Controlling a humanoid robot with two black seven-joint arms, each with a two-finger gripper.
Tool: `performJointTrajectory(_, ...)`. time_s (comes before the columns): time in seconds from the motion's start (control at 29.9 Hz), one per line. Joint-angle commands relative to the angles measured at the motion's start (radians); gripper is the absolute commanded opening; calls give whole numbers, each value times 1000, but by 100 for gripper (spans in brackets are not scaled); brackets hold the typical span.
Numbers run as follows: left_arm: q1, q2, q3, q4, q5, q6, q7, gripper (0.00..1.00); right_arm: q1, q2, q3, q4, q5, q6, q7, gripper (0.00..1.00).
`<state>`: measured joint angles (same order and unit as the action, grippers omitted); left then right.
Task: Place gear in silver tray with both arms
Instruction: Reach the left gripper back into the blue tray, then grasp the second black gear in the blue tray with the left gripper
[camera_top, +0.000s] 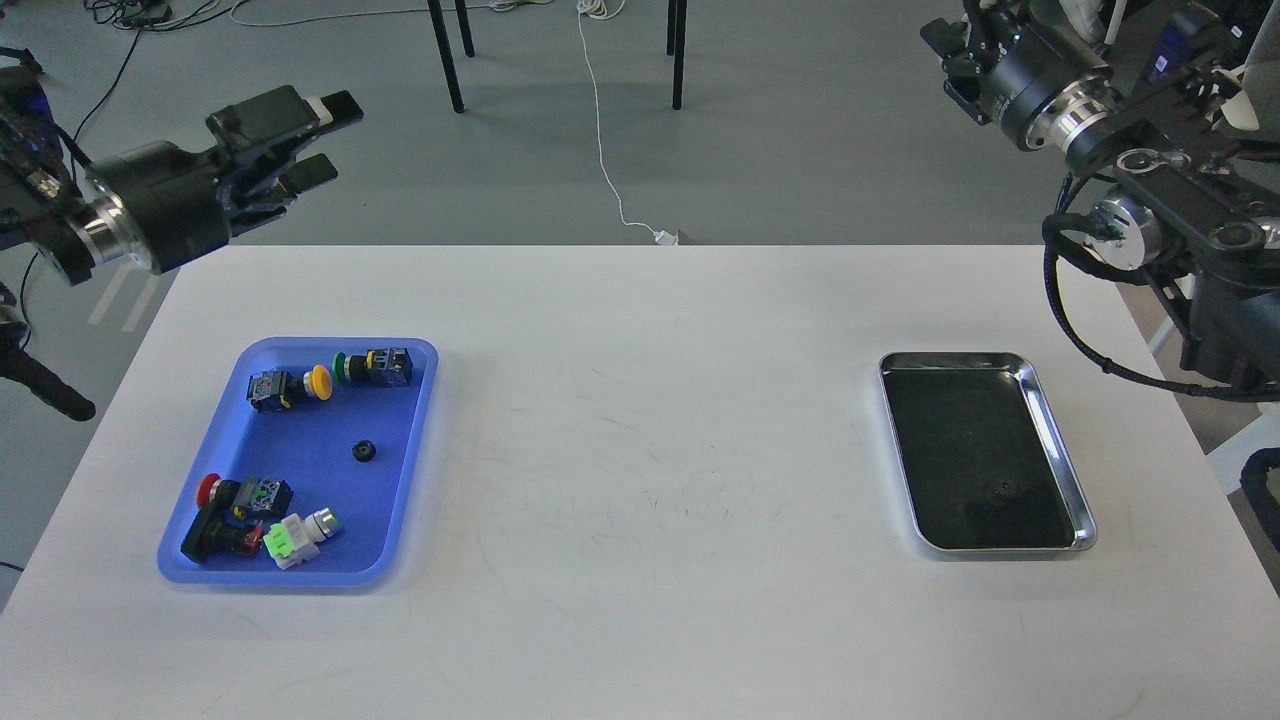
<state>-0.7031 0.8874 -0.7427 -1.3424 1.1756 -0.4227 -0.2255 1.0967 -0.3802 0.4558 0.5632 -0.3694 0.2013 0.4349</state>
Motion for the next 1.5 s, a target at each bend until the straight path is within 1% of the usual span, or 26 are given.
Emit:
performJointTrajectory(0.0,4,-24,46,-44,287,5,2,98,-67,-9,44,3,199,39,1,99)
performJointTrajectory(0.1,4,-28,103,-44,514,34,3,98,-153,-32,113,3,299,162,1,99)
performJointTrajectory(0.17,5,-28,143,-35,651,82,2,98,-220,-43,174,4,317,249,1,99)
performJointTrajectory(0.2,4,-28,167,-32,701,102,3,97,-248,-43,205,4,317,275,1,99)
performJointTrajectory(0.3,4,-28,262,3,812,172,0,97,-322,-43,277,15,317,287,1,99)
performJointTrajectory(0.43,2,-27,393,78,834,254,-5,91,-383,-68,308,70,317,287,1,99)
performJointTrajectory(0.5,4,-28,434,77,831,275,-5,87,-403,-85,313,93,317,287,1,99)
performJointTrajectory(0.6,5,-36,470,75,831,283,-3,80,-414,-97,313,99,317,287,2,99)
performJointTrajectory(0.7,7,-53,473,88,828,283,-6,64,-417,-100,314,101,317,287,2,99)
performJointTrajectory(0.74,10,-51,474,88,828,280,-8,60,-419,-101,314,103,317,287,2,99)
performJointTrajectory(0.8,36,-47,479,88,831,280,-9,56,-419,-114,313,112,317,287,2,99)
performJointTrajectory(1.04,71,-47,479,91,829,280,-6,56,-429,-123,313,153,317,287,2,99)
performJointTrajectory(1.1,73,-53,476,101,829,280,-5,56,-429,-123,314,155,317,287,4,99)
performJointTrajectory(1.2,73,-56,476,115,829,280,-5,53,-431,-123,313,155,317,287,2,99)
performJointTrajectory(1.34,77,-59,479,164,828,282,-8,53,-437,-128,313,155,317,287,2,99)
performJointTrajectory(1.47,77,-59,477,170,828,282,-8,53,-437,-149,313,156,317,287,2,99)
